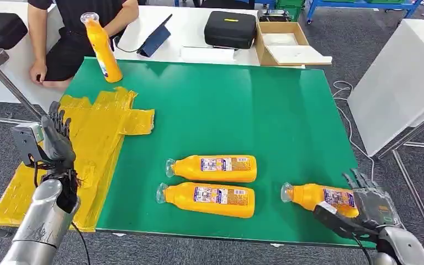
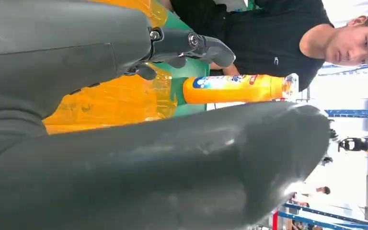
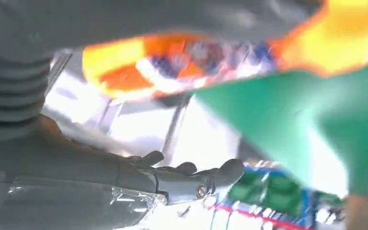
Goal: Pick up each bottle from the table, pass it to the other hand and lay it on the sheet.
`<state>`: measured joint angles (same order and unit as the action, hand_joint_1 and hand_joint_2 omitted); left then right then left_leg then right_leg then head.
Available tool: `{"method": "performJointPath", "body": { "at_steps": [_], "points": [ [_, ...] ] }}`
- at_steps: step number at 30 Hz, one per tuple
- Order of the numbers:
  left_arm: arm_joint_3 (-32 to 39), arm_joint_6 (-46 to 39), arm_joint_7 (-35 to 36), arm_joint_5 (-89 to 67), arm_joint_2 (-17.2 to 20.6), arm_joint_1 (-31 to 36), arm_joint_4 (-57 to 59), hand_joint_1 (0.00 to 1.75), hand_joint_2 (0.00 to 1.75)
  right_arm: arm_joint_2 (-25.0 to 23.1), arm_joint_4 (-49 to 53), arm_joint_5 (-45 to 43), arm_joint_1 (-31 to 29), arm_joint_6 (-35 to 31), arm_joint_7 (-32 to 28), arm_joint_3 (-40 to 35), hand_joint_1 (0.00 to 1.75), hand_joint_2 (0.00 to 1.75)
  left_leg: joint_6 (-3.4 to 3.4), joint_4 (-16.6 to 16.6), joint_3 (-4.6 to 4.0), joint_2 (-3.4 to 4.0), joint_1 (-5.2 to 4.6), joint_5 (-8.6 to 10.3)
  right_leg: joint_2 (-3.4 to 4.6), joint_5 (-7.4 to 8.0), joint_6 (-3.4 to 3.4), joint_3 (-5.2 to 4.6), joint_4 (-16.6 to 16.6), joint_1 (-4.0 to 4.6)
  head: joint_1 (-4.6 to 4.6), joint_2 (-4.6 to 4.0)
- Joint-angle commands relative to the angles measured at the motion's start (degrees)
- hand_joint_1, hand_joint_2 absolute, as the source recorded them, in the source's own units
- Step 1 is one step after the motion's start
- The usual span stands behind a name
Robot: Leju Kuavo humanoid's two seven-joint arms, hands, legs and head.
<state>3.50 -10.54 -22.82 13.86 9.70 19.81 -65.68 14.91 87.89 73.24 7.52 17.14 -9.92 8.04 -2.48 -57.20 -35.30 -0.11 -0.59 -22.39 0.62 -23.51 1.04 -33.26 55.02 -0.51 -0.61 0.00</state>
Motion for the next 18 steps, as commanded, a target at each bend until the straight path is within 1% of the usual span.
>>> {"method": "performJointPath", "body": {
  "at_steps": [1, 6, 7, 8, 9, 10, 11, 15, 17, 18],
  "points": [
    [-0.63, -0.23, -0.32, 1.45, 1.03, 2.37, 4.69, 0.0, 0.0, 4.02, 13.16, -1.17, 8.45, 3.92, 1.04, -4.77, 0.0, 1.75, 0.18, -0.01, 0.07, -0.17, -0.05, -0.08, -0.2, -0.15, -0.07, 0.07, 0.08, -0.05, -0.02, 0.0],
    [-0.19, -0.03, -0.36, 1.53, 0.6, 2.23, 4.23, 0.0, 0.0, 4.33, 17.62, -2.78, 8.98, 5.78, 2.31, -6.43, 0.0, 1.75, 0.17, 0.0, -0.01, -0.1, -0.02, -0.07, -0.07, -0.08, -0.06, -0.05, 0.05, -0.03, 0.0, 0.0],
    [-0.19, -0.03, -0.36, 1.53, 0.6, 2.23, 4.23, 0.0, 0.0, 4.33, 17.62, -2.78, 8.98, 5.78, 2.31, -6.43, 0.0, 1.75, 0.14, 0.0, -0.03, -0.09, 0.01, -0.05, -0.05, -0.05, -0.05, -0.07, 0.02, 0.0, -0.02, 0.0],
    [-0.19, -0.03, -0.36, 1.53, 0.6, 2.23, 4.23, 0.0, 0.0, 4.33, 17.62, -2.78, 8.98, 5.78, 2.31, -6.43, 0.0, 1.75, 0.31, -0.01, 0.12, -0.11, -0.03, -0.14, -0.11, -0.16, -0.11, 0.06, 0.08, -0.04, 0.0, 0.0],
    [-0.19, -0.03, -0.36, 1.53, 0.6, 2.23, 4.23, 0.0, 0.0, 4.33, 17.62, -2.78, 8.98, 5.78, 2.31, -6.43, 0.0, 1.75, 0.17, 0.03, -0.01, -0.13, 0.0, -0.04, -0.1, -0.07, -0.06, -0.05, 0.01, -0.01, 0.0, 0.0],
    [-0.19, -0.03, -0.36, 1.53, 0.6, 2.23, 4.23, 0.0, 0.0, 4.33, 17.62, -2.78, 8.98, 5.78, 2.31, -6.43, 0.0, 1.75, 0.26, 0.02, 0.09, -0.16, -0.03, -0.1, -0.14, -0.13, -0.09, 0.03, 0.04, -0.04, 0.0, 0.0],
    [-0.17, -0.04, -0.36, 1.52, 0.58, 2.22, 4.2, 0.0, 0.0, 4.41, 17.23, -2.92, 8.91, 5.78, 2.42, -6.43, 0.0, 1.75, 0.13, 0.02, -0.03, -0.11, 0.01, -0.04, -0.06, -0.05, -0.05, -0.07, -0.01, 0.01, 0.0, 0.0],
    [-0.17, -0.04, -0.36, 1.52, 0.58, 2.22, 4.2, 0.0, 0.0, 4.41, 17.23, -2.92, 8.91, 5.78, 2.42, -6.43, 0.0, 1.75, 0.12, 0.03, -0.03, -0.11, 0.01, -0.03, -0.05, -0.04, -0.04, -0.06, -0.02, 0.01, 0.0, 0.0],
    [-0.17, -0.04, -0.36, 1.52, 0.58, 2.22, 4.2, 0.0, 0.0, 4.41, 17.23, -2.92, 8.91, 5.78, 2.42, -6.43, 0.0, 1.75, 0.28, 0.06, 0.17, -0.14, -0.03, -0.12, -0.14, -0.17, -0.1, 0.12, 0.0, -0.04, 0.0, 0.0],
    [-0.17, -0.04, -0.36, 1.52, 0.58, 2.22, 4.2, 0.0, 0.0, 4.41, 17.23, -2.92, 8.91, 5.78, 2.42, -6.43, 0.0, 1.75, 0.15, 0.02, 0.02, -0.12, 0.02, -0.05, -0.08, -0.07, -0.05, 0.0, -0.03, 0.03, 0.0, 0.0]
  ]
}}
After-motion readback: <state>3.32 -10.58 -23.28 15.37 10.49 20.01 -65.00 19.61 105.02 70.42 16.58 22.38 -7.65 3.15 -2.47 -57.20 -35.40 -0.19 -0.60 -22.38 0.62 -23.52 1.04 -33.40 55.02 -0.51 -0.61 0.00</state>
